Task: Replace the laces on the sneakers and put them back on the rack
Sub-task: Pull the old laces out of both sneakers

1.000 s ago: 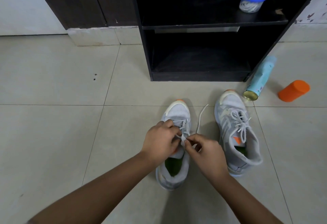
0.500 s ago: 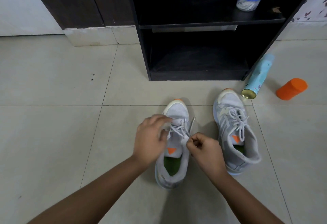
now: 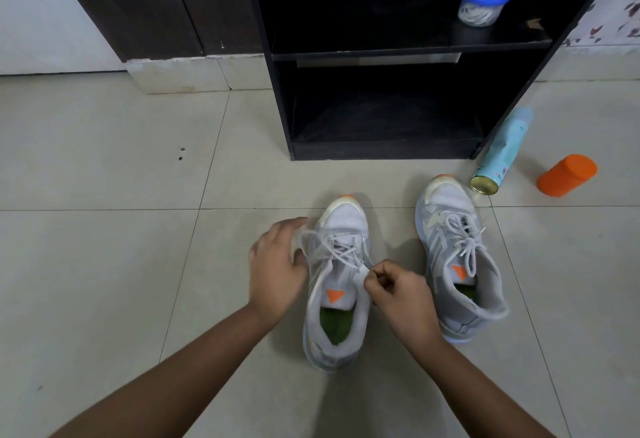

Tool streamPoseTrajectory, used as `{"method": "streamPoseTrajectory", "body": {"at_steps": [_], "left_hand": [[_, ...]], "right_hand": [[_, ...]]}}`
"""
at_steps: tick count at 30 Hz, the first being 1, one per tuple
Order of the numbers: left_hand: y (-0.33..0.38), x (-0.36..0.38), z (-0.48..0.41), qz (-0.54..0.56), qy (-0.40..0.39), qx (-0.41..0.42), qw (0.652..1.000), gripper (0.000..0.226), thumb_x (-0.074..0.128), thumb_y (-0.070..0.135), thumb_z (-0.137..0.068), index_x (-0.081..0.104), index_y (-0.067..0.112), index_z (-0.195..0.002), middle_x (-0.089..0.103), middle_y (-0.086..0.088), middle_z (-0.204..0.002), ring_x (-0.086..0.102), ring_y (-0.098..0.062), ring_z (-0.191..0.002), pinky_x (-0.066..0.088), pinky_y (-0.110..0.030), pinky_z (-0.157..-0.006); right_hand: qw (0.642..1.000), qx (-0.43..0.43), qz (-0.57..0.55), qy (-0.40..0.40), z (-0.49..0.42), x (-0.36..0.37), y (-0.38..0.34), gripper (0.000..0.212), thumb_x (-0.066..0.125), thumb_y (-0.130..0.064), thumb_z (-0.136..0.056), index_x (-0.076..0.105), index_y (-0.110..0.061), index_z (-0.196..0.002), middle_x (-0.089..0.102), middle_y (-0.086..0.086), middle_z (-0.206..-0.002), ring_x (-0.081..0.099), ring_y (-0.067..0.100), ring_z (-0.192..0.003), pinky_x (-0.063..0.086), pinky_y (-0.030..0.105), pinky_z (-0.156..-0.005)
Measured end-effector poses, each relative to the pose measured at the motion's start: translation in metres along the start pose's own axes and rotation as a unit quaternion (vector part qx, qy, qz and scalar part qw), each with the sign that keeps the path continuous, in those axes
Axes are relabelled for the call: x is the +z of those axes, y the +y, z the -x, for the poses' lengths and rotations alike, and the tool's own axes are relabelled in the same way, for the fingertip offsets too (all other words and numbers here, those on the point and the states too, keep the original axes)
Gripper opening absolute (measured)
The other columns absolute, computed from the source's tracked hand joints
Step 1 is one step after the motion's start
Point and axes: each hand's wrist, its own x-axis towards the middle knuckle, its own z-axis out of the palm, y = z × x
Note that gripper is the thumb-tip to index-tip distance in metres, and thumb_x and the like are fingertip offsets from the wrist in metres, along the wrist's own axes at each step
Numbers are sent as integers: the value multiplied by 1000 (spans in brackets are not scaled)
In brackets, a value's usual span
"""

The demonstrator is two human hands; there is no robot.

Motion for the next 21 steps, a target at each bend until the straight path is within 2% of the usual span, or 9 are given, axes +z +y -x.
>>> {"method": "streamPoseTrajectory", "body": {"at_steps": [2,5,7,9,12,13,15,18,21], "left_hand": [[14,0,3,-70,-48,108,990,42,43,25,-82,60,34,-120,60,14,-121,51,-9,-114,30,-38,-105],[29,8,8,-155,-69,207,964,29,44,40,-85,70,35,-96,67,15,-96,61,-10,-96,20,-43,-110],[27,11,7,-188,-47,249,949,28,45,40,-85,72,33,-82,66,13,-82,63,-13,-84,23,-45,-108],[22,10,5,-156,-28,235,959,27,45,37,-89,70,31,-82,65,12,-82,62,-12,-81,27,-44,-105],[2,9,1,31,21,63,997,22,48,35,-90,66,22,-87,63,9,-87,60,-10,-80,41,-34,-91],[-6,8,-1,120,44,-27,991,21,50,33,-90,65,18,-88,63,5,-87,61,-14,-81,45,-34,-84],[-21,4,-7,247,98,-211,941,16,54,23,-94,63,11,-90,63,-5,-86,64,-29,-86,47,-35,-76],[-44,3,-10,262,93,-358,892,18,55,17,-95,63,1,-99,62,-7,-82,61,-32,-85,42,-31,-72],[-50,9,-3,233,73,-398,884,33,62,21,-89,58,5,-118,61,-10,-107,59,-30,-101,47,-37,-84]], "right_hand": [[1000,-8,3,-1,-1,0,-2,15,63,-26,-83,59,-20,-70,61,-5,-60,58,11,-58,51,39,-60],[1000,-19,7,8,0,0,-4,14,65,-24,-82,60,-19,-70,62,-6,-59,58,9,-57,49,37,-59],[1000,-18,6,7,0,-1,-3,14,65,-25,-83,60,-21,-70,61,-9,-59,58,7,-58,48,35,-59],[1000,-13,1,4,0,-1,0,14,65,-25,-82,60,-22,-69,61,-10,-60,58,8,-59,50,36,-59],[1000,0,-7,2,0,-1,1,15,64,-25,-82,59,-23,-68,62,-9,-61,59,10,-59,51,39,-60],[1000,2,-7,2,0,-1,0,15,64,-26,-82,59,-23,-68,62,-8,-60,59,10,-59,51,39,-60],[1000,4,-4,0,0,-1,-1,16,64,-26,-83,59,-23,-68,62,-7,-60,58,11,-58,51,40,-60],[1000,4,3,1,-1,0,-2,15,63,-26,-83,59,-22,-69,62,-6,-61,59,12,-59,51,40,-61],[1000,8,17,-2,0,-1,-5,15,61,-29,-83,58,-23,-70,62,-7,-61,58,11,-60,51,39,-61]]}}
